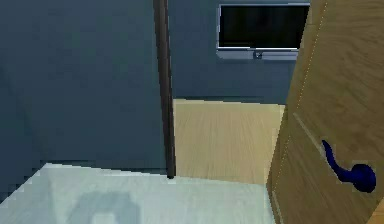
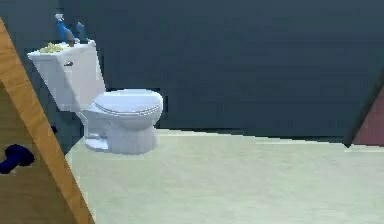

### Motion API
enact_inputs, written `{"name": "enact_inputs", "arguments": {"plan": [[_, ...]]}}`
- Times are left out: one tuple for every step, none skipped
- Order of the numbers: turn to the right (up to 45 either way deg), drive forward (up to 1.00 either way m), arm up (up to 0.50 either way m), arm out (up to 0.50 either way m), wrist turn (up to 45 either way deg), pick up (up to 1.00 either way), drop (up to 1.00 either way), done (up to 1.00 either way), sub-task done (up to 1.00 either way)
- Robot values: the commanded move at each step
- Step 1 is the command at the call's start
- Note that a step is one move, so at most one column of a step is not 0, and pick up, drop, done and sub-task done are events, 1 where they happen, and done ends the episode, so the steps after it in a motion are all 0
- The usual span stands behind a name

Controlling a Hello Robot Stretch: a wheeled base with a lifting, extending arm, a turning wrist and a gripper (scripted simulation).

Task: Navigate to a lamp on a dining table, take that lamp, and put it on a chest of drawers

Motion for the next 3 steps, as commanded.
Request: {"name": "enact_inputs", "arguments": {"plan": [[0.0, 1.00, 0.00, 0.00, 0.0, 0.00, 0.00, 0.00, 0.00], [6.0, 0.00, 0.00, 0.00, 0.0, 0.00, 0.00, 0.00, 0.00], [0.0, 0.65, 0.00, 0.00, 0.0, 0.00, 0.00, 0.00, 0.00]]}}
